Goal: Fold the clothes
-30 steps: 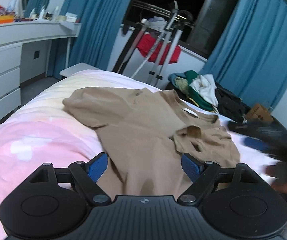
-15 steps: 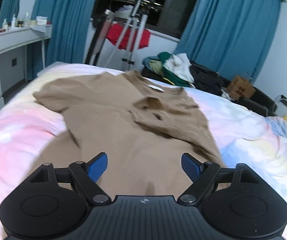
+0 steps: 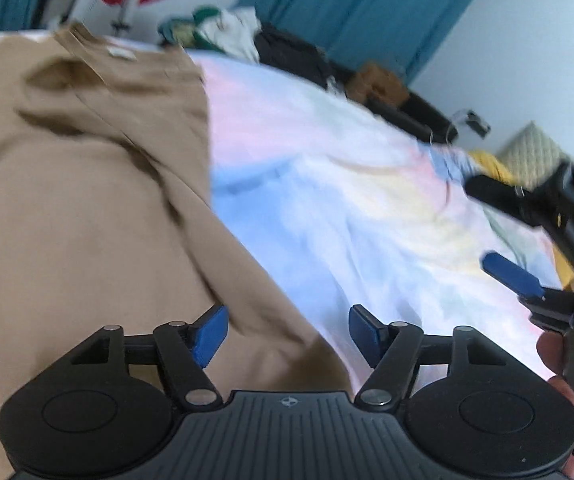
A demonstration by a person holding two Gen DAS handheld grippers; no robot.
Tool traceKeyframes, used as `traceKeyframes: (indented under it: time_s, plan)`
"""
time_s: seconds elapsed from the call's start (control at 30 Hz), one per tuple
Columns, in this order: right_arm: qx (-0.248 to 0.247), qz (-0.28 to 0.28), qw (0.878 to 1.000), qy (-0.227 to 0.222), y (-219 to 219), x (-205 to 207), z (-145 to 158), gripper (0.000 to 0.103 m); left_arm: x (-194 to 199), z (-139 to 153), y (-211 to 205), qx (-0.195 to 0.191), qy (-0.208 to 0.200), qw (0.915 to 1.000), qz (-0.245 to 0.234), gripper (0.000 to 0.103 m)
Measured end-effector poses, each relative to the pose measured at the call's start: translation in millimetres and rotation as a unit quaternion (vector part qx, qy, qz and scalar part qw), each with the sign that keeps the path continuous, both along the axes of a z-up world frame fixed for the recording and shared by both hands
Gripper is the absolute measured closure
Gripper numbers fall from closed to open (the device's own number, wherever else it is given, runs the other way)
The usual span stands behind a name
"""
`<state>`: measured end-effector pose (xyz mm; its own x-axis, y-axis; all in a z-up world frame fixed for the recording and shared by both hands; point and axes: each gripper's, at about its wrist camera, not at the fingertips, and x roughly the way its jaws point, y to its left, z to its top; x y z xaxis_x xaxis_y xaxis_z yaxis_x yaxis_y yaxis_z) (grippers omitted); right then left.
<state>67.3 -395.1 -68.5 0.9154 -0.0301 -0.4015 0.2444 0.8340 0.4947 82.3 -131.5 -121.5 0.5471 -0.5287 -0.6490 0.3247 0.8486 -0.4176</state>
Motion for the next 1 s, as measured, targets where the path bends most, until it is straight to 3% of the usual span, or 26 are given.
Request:
traceKeyframes:
  time_s: [0.07, 0.13, 0.2, 0.4, 0.5, 0.63, 0.7, 0.87, 1.0]
  plan:
    - [0.015, 0.003, 1.000, 0.004, -3.1, 2.7, -5.3, 0.020, 4.1, -15.5, -13.1, 0.011, 0.015, 0.9998, 0.000, 0.048]
    - [0.015, 0.003, 1.000, 0.008, -2.2, 4.9, -8.2, 0.020, 7.9, -24.7, -16.8, 0.027, 0.019, 0.9994, 0.007, 0.075]
    - [0.018, 0.004, 1.000, 0.014, -1.7, 7.0, -10.0, 0.020, 10.4, -20.9, -1.6, 0.009, 0.026, 0.9996, 0.004, 0.098]
    - [0.027, 0.012, 0.999, 0.023, 0.5, 5.0, -11.1, 0.020, 17.3, 4.8, 58.2, -0.060, 0.059, 0.9964, -0.005, 0.099]
    - [0.016, 0.024, 0.999, 0.031, 7.9, 7.3, -10.4, 0.020, 25.7, 21.3, 97.3, -0.074, 0.081, 0.9939, 0.006, 0.099]
    - [0.004, 0.047, 0.998, 0.050, 18.9, 14.2, -13.2, 0.020, 35.0, 24.1, 143.8, -0.037, 0.085, 0.9952, 0.032, 0.099]
    - [0.002, 0.074, 0.995, 0.066, 26.9, 19.9, -17.1, 0.020, 42.2, 10.7, 164.4, -0.024, 0.101, 0.9929, 0.059, 0.098]
    - [-0.004, 0.119, 0.986, 0.115, 49.6, 32.8, -30.3, 0.020, 43.9, -18.0, 192.6, -0.036, 0.111, 0.9898, 0.081, 0.095]
    - [0.020, 0.114, 0.985, 0.131, 51.4, 35.1, -34.3, 0.020, 19.9, 5.1, 188.2, -0.035, 0.054, 0.9957, 0.066, 0.079]
